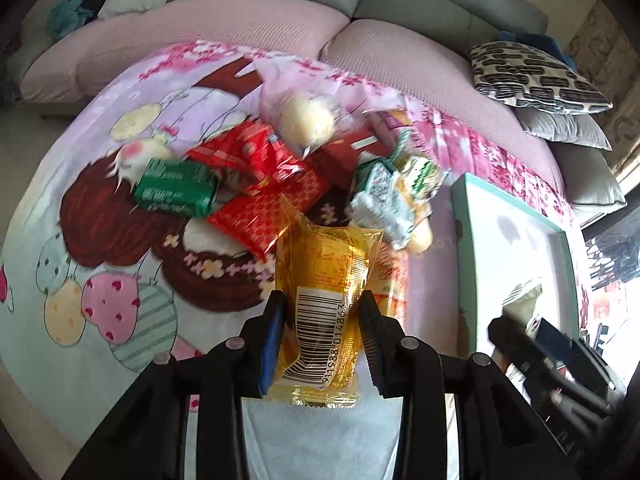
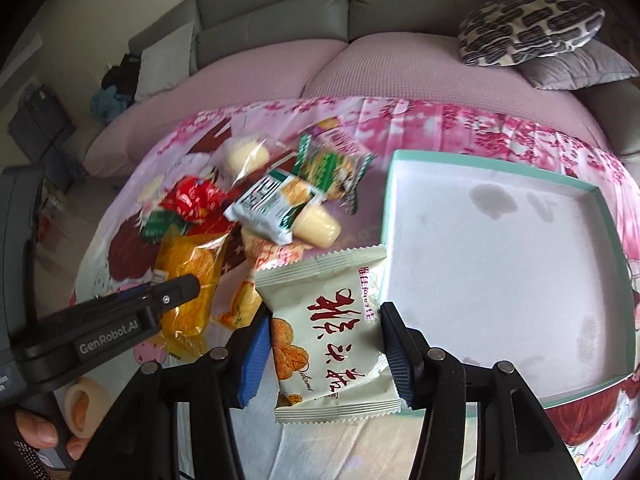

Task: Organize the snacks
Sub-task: 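Carry both packets into the tray and open both tools to release them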

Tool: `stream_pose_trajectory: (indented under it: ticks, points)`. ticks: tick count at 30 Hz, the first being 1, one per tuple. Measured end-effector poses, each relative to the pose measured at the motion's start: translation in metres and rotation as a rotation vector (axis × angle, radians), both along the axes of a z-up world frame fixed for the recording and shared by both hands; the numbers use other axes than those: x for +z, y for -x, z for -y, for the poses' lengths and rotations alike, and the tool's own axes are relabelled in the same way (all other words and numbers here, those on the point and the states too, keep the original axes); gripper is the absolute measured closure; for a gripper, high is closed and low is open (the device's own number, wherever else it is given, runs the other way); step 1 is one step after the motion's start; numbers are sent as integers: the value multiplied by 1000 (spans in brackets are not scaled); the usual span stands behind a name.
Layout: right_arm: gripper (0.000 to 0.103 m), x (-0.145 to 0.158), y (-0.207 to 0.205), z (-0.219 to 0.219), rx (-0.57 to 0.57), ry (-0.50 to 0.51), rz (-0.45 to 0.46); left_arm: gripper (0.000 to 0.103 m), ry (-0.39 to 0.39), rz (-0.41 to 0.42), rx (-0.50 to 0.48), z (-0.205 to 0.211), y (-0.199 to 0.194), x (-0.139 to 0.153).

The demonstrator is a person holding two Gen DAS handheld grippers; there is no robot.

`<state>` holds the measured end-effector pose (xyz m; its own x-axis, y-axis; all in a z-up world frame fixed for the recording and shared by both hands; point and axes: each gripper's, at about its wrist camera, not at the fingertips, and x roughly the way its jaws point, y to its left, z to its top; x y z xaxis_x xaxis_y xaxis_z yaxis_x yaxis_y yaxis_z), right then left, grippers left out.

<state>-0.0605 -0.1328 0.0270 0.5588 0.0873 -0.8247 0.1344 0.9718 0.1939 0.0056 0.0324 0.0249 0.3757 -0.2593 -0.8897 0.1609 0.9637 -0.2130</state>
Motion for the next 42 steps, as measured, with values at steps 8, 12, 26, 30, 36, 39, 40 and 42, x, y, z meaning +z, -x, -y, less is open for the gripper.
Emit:
stream_pose_trajectory:
  ticks: [8,12,26,30,36,39,40,42]
  points:
    - [48,4,6,75,-277,103,7,65,-4,62,-129,68,-9,21]
    - [48,1,10,117,-377,97,18,65,10,56,-240,115,-10,22]
    - [46,-25,18,192,-537,90,1,65,25,68,-375,212,-37,-7]
    - [46,-29,19,197,-564,146,-27,61,54,41,-359,213,-43,-21]
    - [28,-28,19,200,-555,123,-24,31,11,73,-341,213,-43,-23]
    - [28,-29,16,195,-540,131,-35,29,0,54,-342,213,-43,-28]
    - [28,-29,16,194,-538,129,-36,28,-19,58,-343,214,-42,-30]
    - [28,-29,16,195,-538,121,-41,25,-53,68,-341,216,-42,-34]
